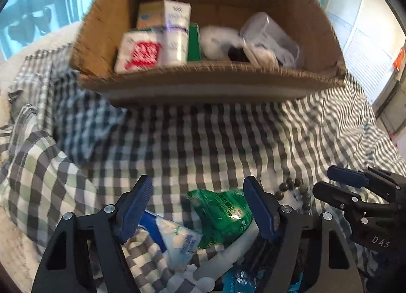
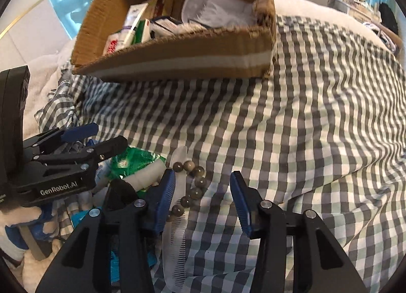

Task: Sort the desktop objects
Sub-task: 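Grasp the green packet with the left gripper while the right grasps the bead bracelet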

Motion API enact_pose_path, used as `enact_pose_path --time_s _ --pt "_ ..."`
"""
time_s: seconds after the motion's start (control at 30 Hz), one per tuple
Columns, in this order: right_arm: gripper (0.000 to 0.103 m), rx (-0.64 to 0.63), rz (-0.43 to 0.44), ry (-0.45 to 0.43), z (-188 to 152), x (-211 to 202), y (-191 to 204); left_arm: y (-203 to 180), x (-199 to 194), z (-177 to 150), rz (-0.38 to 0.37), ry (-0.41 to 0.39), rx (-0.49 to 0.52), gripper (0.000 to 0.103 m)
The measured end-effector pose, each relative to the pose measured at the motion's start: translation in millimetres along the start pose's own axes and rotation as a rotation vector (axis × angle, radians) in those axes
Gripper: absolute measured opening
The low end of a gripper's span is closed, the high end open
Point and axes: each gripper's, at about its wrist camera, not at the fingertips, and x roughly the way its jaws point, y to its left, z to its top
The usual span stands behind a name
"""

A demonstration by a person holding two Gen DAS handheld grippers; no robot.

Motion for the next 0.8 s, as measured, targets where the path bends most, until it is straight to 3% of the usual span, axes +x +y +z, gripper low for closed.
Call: enact_pose_path --time_s 0.3,0.43,0.47,0.53,0.6,0.8 --pt "0.045 0.005 -0.003 0.123 -1 24 -2 -16 25 -5 -0.029 0.106 0.071 0.077" --pt "0.043 -0.01 -0.001 0.146 -1 30 0 -12 37 -7 -0.067 0.165 0.042 0.074" --pt "0.04 -0.015 0.005 0.147 -1 31 0 -11 38 -7 -0.08 0.173 0.037 0.07" --pt "0.02 -0.026 0.019 0.143 -2 30 2 -13 39 -8 -0.111 0.184 0.041 0.063" --pt "0.015 -0.032 0.015 0.137 -2 29 3 -18 38 -10 -0.151 0.194 0.06 0.045" --pt "0.011 -0.012 0.011 0.078 -1 14 -3 -23 35 -12 -0.201 0.205 0.074 0.034"
